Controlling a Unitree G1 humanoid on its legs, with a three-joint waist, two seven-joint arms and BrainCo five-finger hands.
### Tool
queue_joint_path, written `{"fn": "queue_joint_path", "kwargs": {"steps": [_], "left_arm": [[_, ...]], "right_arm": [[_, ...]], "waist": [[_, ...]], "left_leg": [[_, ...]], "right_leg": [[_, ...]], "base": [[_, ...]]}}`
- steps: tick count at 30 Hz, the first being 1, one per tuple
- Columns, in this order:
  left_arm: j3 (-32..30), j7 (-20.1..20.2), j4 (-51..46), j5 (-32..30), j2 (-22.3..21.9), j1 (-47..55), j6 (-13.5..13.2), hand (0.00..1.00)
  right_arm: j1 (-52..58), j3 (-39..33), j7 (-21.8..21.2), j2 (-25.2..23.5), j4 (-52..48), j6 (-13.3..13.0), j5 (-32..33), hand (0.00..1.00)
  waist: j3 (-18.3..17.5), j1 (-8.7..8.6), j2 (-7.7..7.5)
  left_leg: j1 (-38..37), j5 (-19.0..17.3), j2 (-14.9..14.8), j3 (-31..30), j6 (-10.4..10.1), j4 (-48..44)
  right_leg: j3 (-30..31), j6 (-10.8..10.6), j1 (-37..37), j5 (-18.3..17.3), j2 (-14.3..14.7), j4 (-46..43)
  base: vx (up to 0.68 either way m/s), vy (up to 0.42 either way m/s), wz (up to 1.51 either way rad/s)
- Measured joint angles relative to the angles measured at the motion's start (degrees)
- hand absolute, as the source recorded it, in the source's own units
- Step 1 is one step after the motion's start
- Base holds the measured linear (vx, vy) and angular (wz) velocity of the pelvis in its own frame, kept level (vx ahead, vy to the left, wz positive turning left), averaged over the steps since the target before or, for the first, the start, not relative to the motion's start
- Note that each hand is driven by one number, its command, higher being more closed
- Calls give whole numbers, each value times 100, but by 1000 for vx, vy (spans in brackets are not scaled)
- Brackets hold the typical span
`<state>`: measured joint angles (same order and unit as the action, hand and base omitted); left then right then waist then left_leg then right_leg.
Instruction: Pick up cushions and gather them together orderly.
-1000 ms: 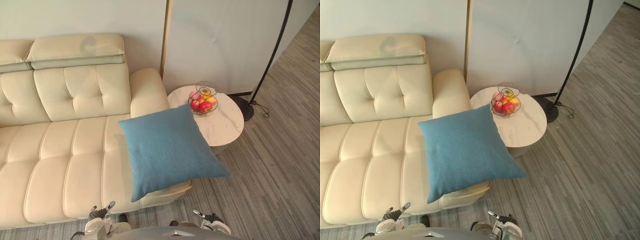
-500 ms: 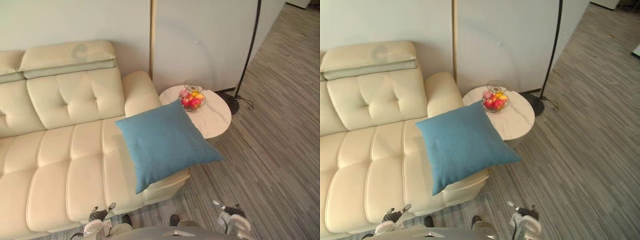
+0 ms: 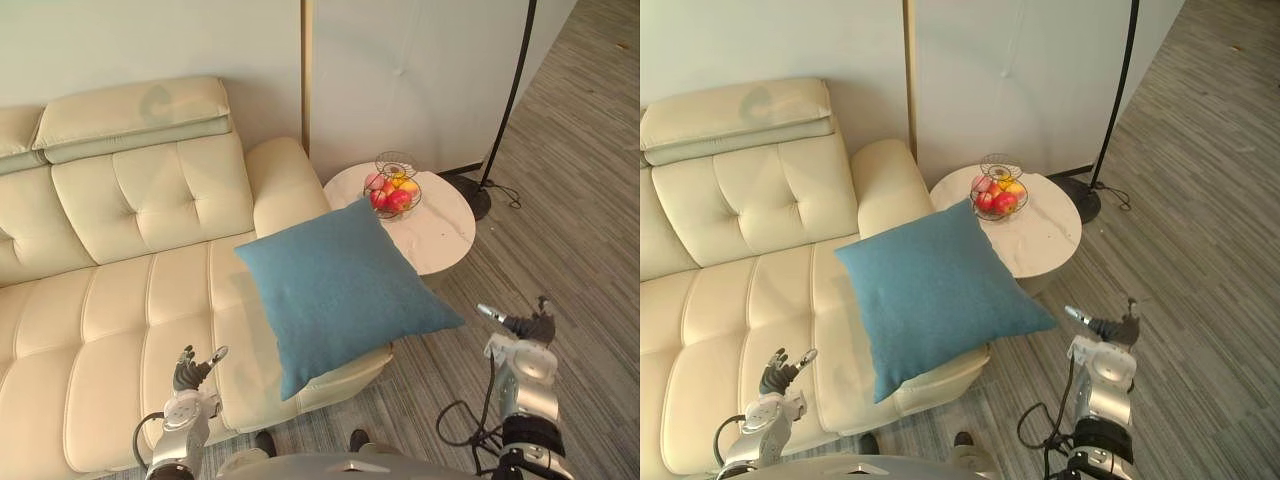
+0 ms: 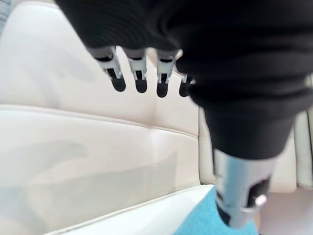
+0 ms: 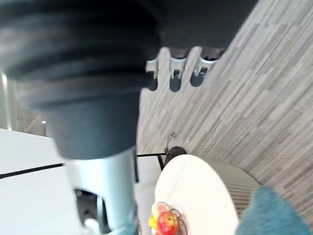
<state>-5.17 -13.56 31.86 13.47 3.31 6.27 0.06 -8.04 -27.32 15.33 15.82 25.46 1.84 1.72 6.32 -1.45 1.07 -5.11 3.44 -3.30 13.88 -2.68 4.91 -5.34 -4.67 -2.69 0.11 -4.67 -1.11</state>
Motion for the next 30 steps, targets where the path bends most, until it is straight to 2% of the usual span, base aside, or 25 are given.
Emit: {"fn": "queue_joint_path", "kwargs": {"steps": [2,6,12,17,23,29,30], "left_arm": [[235,2,-148,55,-2,-7,-9,0],[636,6,-229,149,-5,-145,-19,0],[1225,11,-438,143,-67,-329,-18,0],[1790,12,-527,139,-172,-796,-17,0],[2241,21,-554,96,-247,-1549,-15,0],[2399,-9,-483,97,-306,-2370,-7,0],[2416,-38,-382,97,-316,-2595,-4,0]], "right_arm": [[-227,472,-21,241,0,-3,3,0],[-603,960,-64,471,9,-13,3,0],[-1186,1508,-253,512,172,-34,4,0],[-1717,1866,-268,504,632,-4,8,0],[-2431,2273,-277,546,1256,89,10,0],[-2967,2273,-218,617,1625,80,16,0],[-3063,2277,-217,613,1665,81,18,100]], "waist": [[0,1,1],[2,-15,7],[76,8,49],[338,-4,216],[719,-62,260],[1022,-72,327],[1121,-92,347]], "left_leg": [[22,7,19,-48,8,2],[271,106,50,-254,53,5],[823,311,111,-502,117,4],[1299,464,181,-623,173,3],[1714,658,161,-608,162,-32],[2101,770,106,-607,122,1],[2115,784,100,-602,112,2]], "right_leg": [[-33,-3,4,-2,-5,8],[-213,-9,162,-7,-43,23],[-491,-25,500,129,-116,81],[-629,-27,890,236,-185,89],[-555,8,1425,352,-211,-140],[-519,72,1871,452,-185,-253],[-505,99,1894,465,-182,-260]], "base": [[-27,2,9],[-71,4,25],[-53,23,27],[-40,44,13],[-22,21,-2],[-78,-13,-3],[-54,-17,-6]]}}
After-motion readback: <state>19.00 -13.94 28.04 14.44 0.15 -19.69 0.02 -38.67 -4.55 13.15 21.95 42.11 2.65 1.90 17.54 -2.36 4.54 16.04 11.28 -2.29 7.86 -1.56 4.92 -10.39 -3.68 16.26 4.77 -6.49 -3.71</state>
